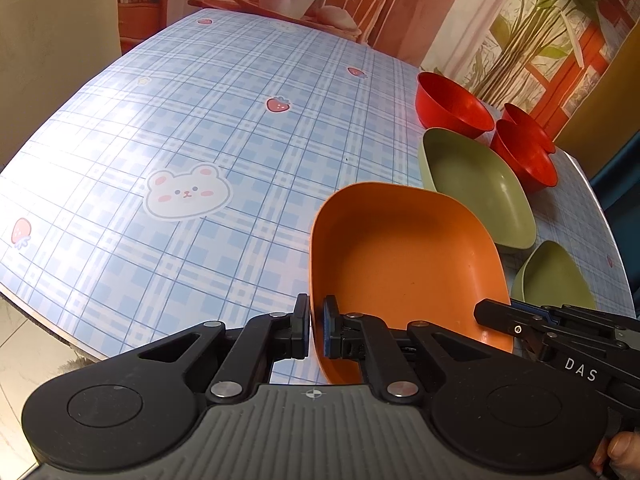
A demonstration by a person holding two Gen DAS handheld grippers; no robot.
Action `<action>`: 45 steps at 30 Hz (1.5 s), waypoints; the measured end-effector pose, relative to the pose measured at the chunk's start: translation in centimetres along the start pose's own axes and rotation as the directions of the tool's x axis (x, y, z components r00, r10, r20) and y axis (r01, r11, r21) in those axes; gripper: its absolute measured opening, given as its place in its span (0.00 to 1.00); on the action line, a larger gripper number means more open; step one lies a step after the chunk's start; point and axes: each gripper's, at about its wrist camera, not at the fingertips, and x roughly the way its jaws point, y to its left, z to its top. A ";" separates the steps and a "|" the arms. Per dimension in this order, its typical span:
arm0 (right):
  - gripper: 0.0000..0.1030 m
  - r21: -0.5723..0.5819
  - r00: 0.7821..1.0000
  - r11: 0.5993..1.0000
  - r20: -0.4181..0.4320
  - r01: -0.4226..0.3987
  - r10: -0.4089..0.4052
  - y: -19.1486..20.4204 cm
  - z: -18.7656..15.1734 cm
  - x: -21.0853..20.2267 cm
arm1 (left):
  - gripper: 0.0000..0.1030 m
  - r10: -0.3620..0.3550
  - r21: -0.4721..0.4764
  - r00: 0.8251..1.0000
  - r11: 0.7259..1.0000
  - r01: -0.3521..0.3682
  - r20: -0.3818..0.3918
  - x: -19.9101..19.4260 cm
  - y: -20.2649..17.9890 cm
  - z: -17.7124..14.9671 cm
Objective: Organize plates and bowls
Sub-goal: 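Close the left gripper on the orange plate's rim, then lift the orange plate, lower it onto a green plate, open left gripper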
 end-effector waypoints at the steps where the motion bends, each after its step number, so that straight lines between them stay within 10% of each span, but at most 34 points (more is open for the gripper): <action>1: 0.09 0.001 1.000 1.000 0.004 -0.001 0.001 0.0 0.0 -0.1 | 0.07 0.001 0.002 1.000 1.000 -0.001 0.004 -0.1 0.0 0.0; 29: 0.08 0.108 0.985 0.992 0.154 0.066 -0.082 -5.3 5.2 -3.2 | 0.07 -0.074 0.187 0.993 0.981 0.056 0.093 1.1 -7.1 7.0; 45: 0.06 0.136 0.982 0.979 0.093 0.151 -0.164 -9.6 7.5 0.7 | 0.08 -0.054 0.239 0.999 0.970 0.052 0.003 7.4 -9.5 8.9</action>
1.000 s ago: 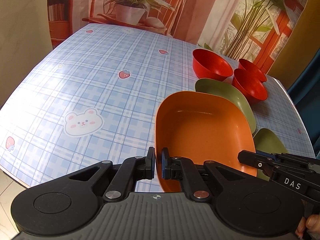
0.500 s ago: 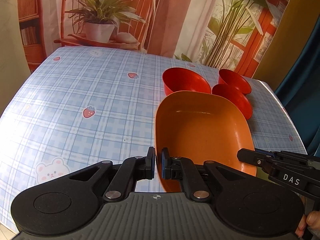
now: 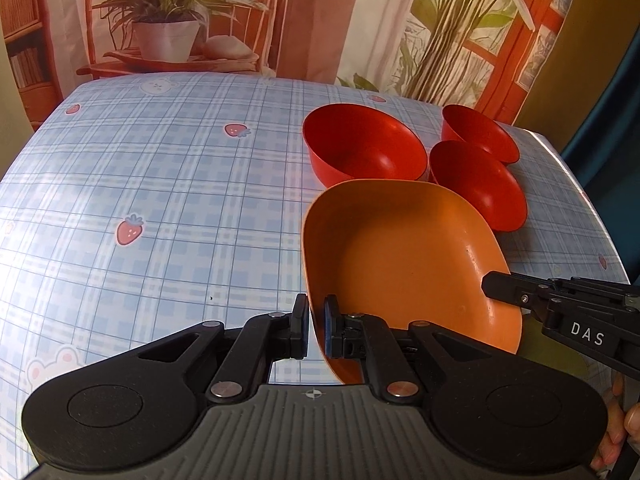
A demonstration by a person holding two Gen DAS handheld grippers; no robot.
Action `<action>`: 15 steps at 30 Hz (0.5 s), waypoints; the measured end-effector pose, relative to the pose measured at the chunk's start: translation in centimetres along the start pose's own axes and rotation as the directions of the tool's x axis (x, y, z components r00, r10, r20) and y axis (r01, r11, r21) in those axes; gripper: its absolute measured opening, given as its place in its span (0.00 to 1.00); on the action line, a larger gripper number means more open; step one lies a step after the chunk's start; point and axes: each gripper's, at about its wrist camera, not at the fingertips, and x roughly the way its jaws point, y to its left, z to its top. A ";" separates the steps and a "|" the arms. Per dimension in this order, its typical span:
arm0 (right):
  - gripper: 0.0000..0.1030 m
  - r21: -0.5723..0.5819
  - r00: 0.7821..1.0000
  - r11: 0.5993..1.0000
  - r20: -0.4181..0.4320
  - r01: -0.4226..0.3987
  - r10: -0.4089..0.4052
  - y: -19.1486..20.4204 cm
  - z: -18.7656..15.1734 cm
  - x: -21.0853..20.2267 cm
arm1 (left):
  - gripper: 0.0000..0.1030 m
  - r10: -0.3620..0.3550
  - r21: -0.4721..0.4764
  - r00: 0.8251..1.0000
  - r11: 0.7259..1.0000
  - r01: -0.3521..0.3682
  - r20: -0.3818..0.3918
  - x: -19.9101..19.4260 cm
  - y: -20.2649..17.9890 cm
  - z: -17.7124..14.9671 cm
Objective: Organize plates and bowls
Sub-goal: 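Lift the orange plate, lower it onto a green plate, open left gripper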
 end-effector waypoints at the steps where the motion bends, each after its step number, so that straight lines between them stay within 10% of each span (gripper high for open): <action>1: 0.06 0.001 1.000 1.000 -0.003 0.003 -0.003 -0.1 0.0 0.1 | 0.08 0.002 0.006 1.000 1.000 -0.002 -0.002 0.1 -0.1 0.0; 15: 0.06 -0.044 0.999 0.998 -0.005 0.037 -0.037 0.1 0.0 1.1 | 0.09 0.035 0.065 0.999 0.997 -0.035 0.009 1.3 -0.6 0.6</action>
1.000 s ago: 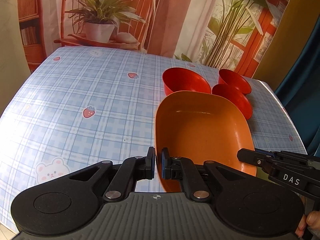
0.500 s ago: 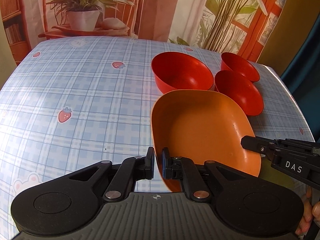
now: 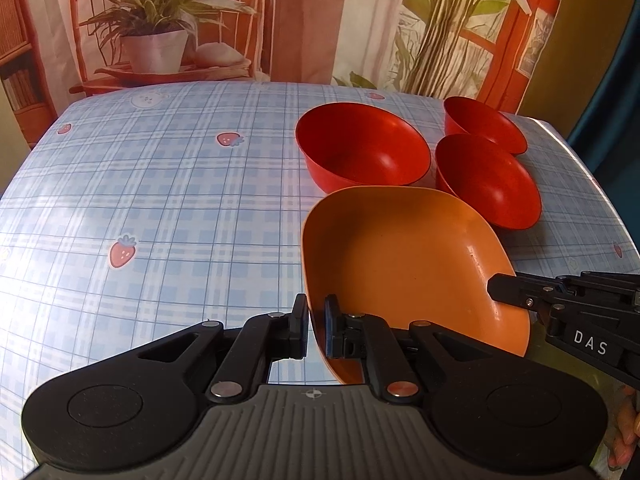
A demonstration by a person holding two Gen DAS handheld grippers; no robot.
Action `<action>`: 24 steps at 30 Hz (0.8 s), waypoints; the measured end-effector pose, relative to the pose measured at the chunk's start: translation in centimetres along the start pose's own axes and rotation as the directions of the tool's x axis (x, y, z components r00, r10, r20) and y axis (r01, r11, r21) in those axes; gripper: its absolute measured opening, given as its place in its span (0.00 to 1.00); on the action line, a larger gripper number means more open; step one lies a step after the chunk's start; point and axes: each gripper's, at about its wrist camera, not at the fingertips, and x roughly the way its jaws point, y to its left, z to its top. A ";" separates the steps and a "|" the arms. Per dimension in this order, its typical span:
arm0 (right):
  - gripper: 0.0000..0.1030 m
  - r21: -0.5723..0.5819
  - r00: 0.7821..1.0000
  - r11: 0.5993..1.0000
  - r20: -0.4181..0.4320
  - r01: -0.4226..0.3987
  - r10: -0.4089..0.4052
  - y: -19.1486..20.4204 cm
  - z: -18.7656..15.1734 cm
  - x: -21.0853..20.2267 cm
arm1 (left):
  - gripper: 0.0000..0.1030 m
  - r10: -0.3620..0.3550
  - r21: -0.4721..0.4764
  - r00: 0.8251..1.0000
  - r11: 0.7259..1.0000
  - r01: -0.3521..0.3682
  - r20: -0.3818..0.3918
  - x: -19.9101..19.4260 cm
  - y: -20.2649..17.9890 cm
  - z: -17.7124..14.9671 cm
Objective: Organize plates and bowls
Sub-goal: 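Lift the orange plate, lower it onto a green plate, open left gripper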
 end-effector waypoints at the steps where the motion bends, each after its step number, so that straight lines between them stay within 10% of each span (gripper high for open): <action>1: 0.06 -0.006 1.000 1.000 0.002 0.002 -0.002 0.1 0.0 0.0 | 0.09 0.002 0.008 1.000 1.000 -0.002 0.000 0.1 -0.1 0.0; 24: 0.07 -0.131 0.998 0.989 0.020 0.069 -0.067 0.8 -0.3 0.6 | 0.13 -0.012 0.033 1.000 0.999 0.013 -0.029 1.2 0.2 -0.3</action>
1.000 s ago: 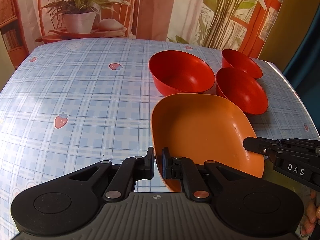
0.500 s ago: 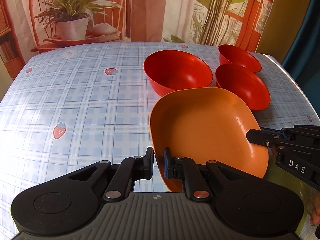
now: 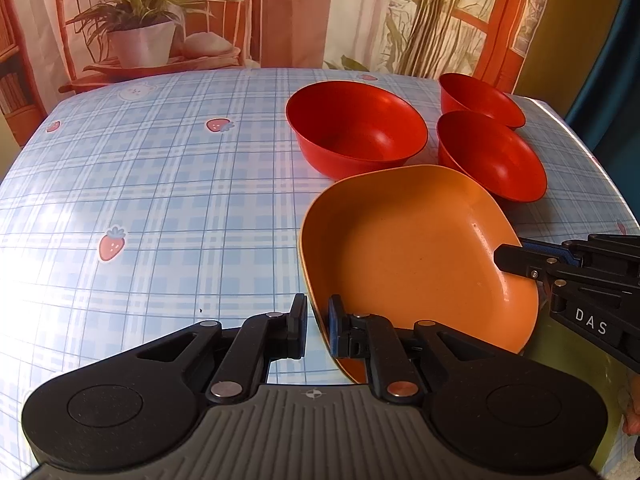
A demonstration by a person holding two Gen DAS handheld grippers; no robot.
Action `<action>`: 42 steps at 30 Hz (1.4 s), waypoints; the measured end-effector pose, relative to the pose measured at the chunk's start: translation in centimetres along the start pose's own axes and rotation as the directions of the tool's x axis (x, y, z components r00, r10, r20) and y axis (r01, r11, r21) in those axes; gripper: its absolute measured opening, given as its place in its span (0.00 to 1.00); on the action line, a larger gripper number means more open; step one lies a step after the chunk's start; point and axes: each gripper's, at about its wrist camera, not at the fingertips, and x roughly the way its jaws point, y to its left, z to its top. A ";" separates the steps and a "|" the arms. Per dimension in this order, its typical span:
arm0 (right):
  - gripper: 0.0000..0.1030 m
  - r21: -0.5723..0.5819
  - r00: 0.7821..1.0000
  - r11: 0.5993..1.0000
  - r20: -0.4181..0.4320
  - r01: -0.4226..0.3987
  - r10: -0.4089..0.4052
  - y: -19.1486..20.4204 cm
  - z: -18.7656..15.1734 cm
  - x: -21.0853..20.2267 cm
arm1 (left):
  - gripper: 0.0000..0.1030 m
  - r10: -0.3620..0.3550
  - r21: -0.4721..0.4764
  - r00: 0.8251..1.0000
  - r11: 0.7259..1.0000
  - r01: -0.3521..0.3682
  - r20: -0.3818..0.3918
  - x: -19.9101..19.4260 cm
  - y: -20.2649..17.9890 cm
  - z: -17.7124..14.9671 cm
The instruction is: Organize plates and bowls
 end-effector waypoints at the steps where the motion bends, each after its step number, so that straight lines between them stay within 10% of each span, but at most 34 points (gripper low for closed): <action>1: 0.07 0.000 1.000 1.000 -0.001 0.001 -0.001 0.0 0.0 0.0 | 0.13 0.000 -0.001 1.000 1.000 0.000 0.000 0.0 0.0 0.0; 27: 0.18 0.132 0.999 0.990 0.000 -0.054 0.054 -0.5 -0.2 -1.2 | 0.21 0.064 -0.022 0.996 0.998 -0.063 0.068 -2.1 0.2 0.1; 42: 0.18 0.129 0.998 0.991 0.058 -0.021 0.014 -3.9 -3.4 -7.0 | 0.23 -0.070 -0.132 0.995 0.988 0.078 0.064 -6.6 -4.4 -3.6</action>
